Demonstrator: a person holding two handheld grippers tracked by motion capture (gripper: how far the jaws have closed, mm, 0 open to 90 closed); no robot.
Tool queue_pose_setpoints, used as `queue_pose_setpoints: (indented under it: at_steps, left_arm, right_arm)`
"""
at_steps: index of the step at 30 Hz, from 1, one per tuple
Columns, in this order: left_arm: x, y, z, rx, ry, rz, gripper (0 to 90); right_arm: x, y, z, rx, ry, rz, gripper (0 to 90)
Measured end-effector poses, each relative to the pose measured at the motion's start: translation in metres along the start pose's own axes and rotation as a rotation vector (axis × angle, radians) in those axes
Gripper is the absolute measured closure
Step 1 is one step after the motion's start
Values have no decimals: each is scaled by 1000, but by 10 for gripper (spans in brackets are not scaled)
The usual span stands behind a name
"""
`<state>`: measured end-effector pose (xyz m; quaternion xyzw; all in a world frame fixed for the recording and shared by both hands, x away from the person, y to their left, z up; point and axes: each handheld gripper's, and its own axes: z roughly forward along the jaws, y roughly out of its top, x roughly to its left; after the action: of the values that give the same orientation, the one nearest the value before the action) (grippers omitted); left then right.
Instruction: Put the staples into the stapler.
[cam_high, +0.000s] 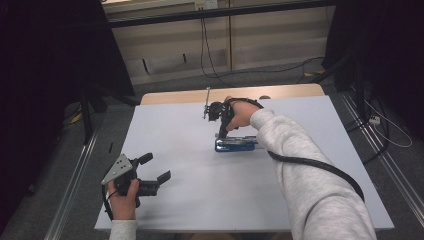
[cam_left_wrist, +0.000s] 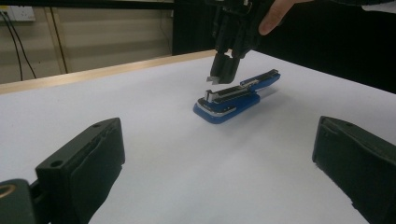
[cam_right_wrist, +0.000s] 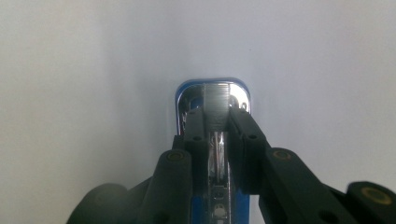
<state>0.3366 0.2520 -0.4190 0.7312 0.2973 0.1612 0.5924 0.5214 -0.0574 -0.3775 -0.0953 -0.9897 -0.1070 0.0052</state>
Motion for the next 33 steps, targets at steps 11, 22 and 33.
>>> queue_pose_setpoints:
  at_steps: [11, 22, 33]
  left_arm:
    - [0, 0, 0, -3, 0, -4, 24]
    - [0, 0, 1, -3, -5, -8, 24]
    - [1, 0, 1, -1, -1, -6, 24]
  right_arm:
    - [0, -5, 5, 5, 0, 1, 781]
    - [-1, -8, 8, 10, -1, 1, 781]
    - [-2, -10, 13, 15, 4, 3, 781]
